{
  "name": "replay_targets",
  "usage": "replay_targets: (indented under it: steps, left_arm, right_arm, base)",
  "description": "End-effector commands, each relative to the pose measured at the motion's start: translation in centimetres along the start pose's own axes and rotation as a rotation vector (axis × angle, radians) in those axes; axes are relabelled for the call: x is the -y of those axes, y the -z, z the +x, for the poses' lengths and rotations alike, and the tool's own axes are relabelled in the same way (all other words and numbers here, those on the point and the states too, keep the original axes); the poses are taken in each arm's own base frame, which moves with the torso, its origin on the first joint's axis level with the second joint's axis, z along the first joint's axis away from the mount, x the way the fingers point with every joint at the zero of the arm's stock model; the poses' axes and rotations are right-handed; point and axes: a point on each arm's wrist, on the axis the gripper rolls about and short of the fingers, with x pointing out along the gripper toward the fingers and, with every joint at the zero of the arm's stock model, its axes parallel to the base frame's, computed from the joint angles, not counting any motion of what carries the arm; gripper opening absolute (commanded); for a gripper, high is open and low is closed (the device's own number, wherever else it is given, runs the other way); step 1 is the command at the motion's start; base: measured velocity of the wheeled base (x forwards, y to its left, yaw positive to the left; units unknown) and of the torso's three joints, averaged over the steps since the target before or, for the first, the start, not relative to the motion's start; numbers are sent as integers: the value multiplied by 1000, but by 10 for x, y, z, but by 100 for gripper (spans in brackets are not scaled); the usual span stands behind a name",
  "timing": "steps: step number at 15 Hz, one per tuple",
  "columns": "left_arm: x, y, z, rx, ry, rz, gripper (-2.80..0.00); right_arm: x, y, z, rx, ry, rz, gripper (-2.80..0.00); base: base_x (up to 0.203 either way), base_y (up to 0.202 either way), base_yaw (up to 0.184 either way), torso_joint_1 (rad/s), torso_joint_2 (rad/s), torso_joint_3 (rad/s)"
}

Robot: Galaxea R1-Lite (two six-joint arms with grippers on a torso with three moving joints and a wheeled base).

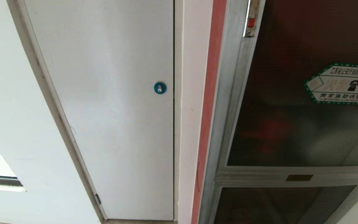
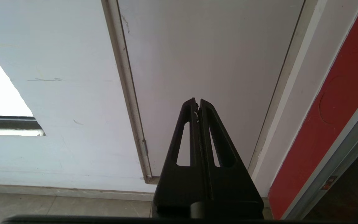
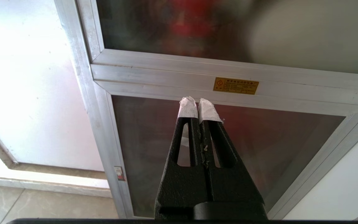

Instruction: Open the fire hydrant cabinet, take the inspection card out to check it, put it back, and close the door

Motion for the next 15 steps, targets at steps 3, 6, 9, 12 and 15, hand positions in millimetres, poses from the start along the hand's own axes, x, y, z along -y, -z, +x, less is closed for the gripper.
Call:
replay_targets:
  steps: [3, 6, 9, 12, 15]
  left_arm:
    - [0, 2, 0, -6, -2, 0, -280]
    - [0, 2, 1, -7, -1, 0, -280]
    - [0, 2, 1, -7, -1, 0, -280]
    - [0, 2, 1, -7, -1, 0, -280]
    - [0, 2, 1, -7, -2, 0, -280]
  right_arm:
    - [0, 0, 0, 2, 0, -1, -280]
    - [0, 0, 0, 2, 0, 0, -280]
    - [0, 0, 0, 3, 0, 0, -280]
    - [0, 0, 0, 3, 0, 0, -280]
    - [0, 0, 0, 3, 0, 0, -280]
  base:
    - [0, 0, 0, 0, 0, 0]
    - [0, 0, 0, 0, 0, 0]
    - [0, 0, 0, 0, 0, 0]
    - [0, 0, 0, 0, 0, 0]
    - [0, 0, 0, 0, 0, 0]
